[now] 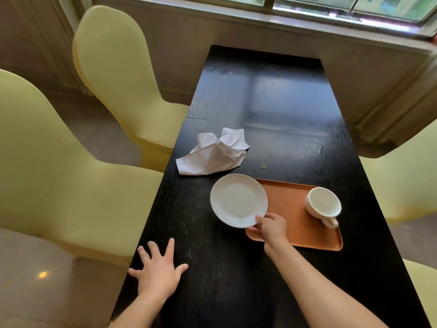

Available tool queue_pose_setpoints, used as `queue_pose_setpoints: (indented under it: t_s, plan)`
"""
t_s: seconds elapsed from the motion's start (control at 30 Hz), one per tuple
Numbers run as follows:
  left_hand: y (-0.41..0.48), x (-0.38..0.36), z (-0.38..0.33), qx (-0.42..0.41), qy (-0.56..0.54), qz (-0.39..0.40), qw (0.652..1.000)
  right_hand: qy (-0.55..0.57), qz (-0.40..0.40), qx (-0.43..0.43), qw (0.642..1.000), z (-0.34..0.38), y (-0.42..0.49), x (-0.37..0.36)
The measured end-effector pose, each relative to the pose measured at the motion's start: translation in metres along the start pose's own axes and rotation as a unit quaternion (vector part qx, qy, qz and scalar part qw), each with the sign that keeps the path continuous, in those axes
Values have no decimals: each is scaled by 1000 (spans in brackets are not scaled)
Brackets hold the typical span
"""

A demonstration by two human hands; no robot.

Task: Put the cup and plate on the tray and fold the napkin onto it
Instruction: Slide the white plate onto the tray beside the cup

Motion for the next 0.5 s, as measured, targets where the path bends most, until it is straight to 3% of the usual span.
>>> queue_pose_setpoints:
  t_s: [0.3, 0.5]
  plan:
    - [4, -5, 1, -1, 12, -7, 1000, 24, -109, -96, 989, 5, 32, 58]
    - [7, -7, 2, 2, 8, -3, 1000, 29, -105, -89, 990, 7, 42, 52]
Point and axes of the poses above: each hand's wrist, its own y-axis towards the middle knuckle, its own x-axis out of the back of the hand, z = x × y, the point moved 6 cm from there along y, towards the middle knuckle, and after that the axes turned 2 degrees about -y, right-handed, at the moved point
